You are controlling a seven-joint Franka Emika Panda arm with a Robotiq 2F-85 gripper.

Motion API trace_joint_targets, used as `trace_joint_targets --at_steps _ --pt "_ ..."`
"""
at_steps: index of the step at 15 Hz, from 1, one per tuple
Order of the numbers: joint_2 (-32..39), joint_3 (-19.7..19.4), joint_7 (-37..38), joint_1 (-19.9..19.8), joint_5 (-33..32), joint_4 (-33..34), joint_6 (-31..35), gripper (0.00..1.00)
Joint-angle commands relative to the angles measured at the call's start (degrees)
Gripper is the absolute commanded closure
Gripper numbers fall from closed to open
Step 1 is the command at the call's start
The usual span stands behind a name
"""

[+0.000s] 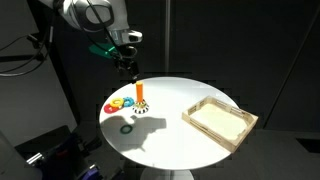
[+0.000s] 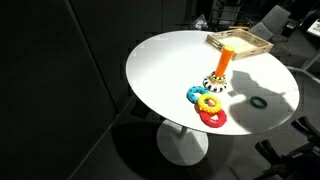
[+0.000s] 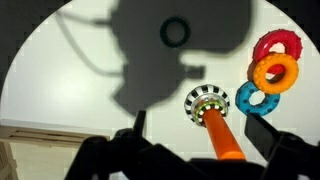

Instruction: Move the orange stand to the right then put the black and white and yellow rings on the table

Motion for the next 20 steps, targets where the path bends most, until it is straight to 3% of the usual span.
trace_joint_targets --at_steps 1,5,12,20 --pt "0.5 -0.4 0.1 0.4 -0.1 0.3 -0.1 0.00" --pt "0.7 -0.3 0.1 0.4 -0.1 0.8 -0.1 0.00" --pt "8.7 -0.7 -1.8 1.2 3.3 1.4 10.9 0.00" --pt "20.9 1.9 -13.7 3.0 18.5 5.3 19.8 0.00"
